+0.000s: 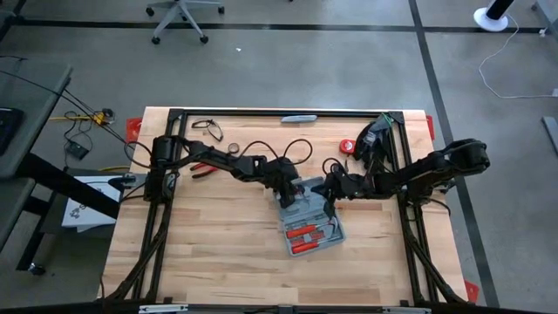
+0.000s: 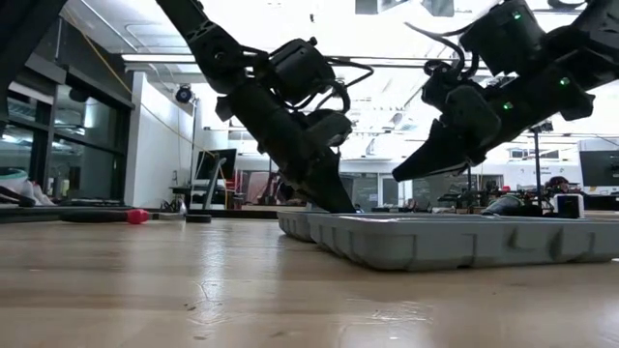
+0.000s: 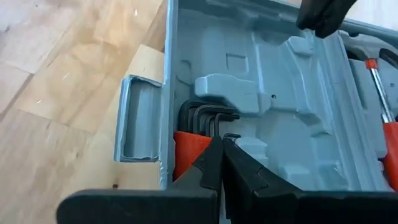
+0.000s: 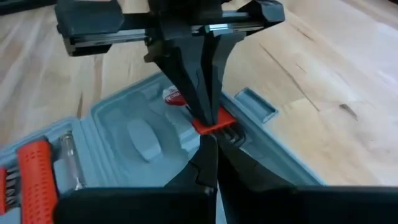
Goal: Prefit tool cases
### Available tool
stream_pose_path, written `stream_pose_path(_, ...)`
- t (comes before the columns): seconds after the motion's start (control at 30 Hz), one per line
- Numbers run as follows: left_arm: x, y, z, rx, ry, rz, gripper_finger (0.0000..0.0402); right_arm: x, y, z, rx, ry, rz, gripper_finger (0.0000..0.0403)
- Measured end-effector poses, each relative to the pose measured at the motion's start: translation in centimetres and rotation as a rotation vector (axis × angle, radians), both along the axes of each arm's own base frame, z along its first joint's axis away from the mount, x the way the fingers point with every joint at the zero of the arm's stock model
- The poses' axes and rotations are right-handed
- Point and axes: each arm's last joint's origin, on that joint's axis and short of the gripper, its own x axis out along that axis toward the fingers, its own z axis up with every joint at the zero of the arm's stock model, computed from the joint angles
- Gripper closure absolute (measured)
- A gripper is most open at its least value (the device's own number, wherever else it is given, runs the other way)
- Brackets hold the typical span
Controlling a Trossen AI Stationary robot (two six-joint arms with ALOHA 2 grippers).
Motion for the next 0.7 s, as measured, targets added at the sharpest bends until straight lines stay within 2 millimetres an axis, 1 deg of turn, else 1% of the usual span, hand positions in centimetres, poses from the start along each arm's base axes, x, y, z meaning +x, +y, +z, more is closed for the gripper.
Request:
stream_pose_path(0.2,0.1,0.0,0.4,0.015,-0.037,-0.013,0.0401,0.0,0.0,0.0,-0.006,0.001,0.001,0.0403)
stream_pose_path(0.43,-0.2,-0.1,2.5,0.042,-0.072,-0.034,0.0401,0.0,0.0,0.0,-0.006,0.004,-0.002,0.0403)
stream_pose_path(0.7,-0.3,0.0,3.8,0.077,-0.109,-0.018,0.0401,-0.1,-0.1,-0.1,-0.030,0.016,-0.036,0.0403)
